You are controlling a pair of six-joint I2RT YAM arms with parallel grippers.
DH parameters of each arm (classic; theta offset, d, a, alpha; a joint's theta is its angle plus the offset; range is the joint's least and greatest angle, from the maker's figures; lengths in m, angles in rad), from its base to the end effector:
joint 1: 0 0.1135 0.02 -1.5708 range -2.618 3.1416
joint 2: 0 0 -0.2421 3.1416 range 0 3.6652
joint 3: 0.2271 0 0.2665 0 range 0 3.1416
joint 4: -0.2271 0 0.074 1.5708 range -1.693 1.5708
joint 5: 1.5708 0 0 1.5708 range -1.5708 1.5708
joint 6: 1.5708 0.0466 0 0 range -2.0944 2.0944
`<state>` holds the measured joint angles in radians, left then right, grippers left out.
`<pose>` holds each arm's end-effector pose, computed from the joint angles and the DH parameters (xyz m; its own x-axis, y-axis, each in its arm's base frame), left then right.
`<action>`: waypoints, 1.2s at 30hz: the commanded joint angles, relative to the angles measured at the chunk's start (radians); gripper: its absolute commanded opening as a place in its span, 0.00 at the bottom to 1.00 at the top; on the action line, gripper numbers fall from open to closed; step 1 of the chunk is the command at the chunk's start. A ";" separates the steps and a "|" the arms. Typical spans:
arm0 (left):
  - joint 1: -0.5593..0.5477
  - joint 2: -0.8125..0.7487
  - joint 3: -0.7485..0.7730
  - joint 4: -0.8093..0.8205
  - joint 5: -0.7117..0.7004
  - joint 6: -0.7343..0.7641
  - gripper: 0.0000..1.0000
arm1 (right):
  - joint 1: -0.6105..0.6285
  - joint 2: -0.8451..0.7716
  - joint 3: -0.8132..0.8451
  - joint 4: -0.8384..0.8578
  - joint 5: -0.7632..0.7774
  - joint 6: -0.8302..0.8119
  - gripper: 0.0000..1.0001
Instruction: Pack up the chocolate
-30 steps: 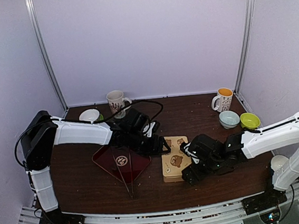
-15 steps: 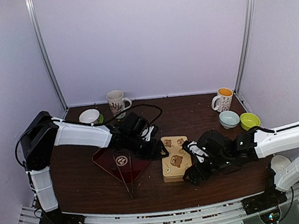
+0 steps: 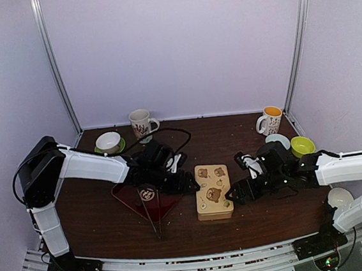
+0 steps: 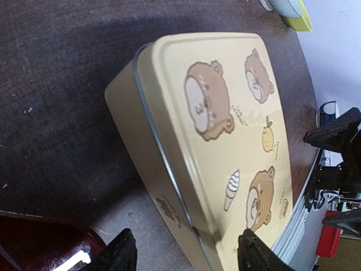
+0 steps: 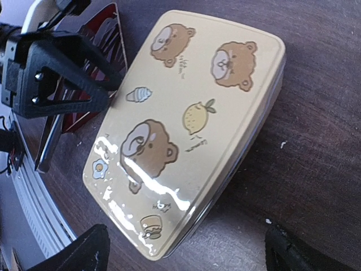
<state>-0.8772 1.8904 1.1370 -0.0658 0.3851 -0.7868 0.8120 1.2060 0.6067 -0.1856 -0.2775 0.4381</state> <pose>0.2464 -0.3238 0.1239 -0.9505 0.1168 -0.2878 0.2883 0.6769 -0.6773 0.1737 0.2018 0.1588 -0.7930 -0.2434 -0.5585 -0.5464 0.6894 0.4755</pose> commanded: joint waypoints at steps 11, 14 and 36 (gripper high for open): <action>0.030 0.044 0.025 0.073 0.026 0.012 0.61 | -0.163 0.185 -0.069 0.302 -0.215 0.077 0.74; 0.030 0.063 0.032 0.072 0.023 0.012 0.61 | -0.179 0.229 -0.080 0.335 -0.232 0.079 0.70; 0.030 0.163 0.079 0.021 0.009 0.005 0.44 | -0.254 0.270 -0.016 0.327 -0.239 -0.005 0.94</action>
<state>-0.8524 2.0052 1.2003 0.0235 0.4458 -0.8040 0.5926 1.5051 0.5259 0.2291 -0.5503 0.4999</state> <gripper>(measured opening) 0.441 0.906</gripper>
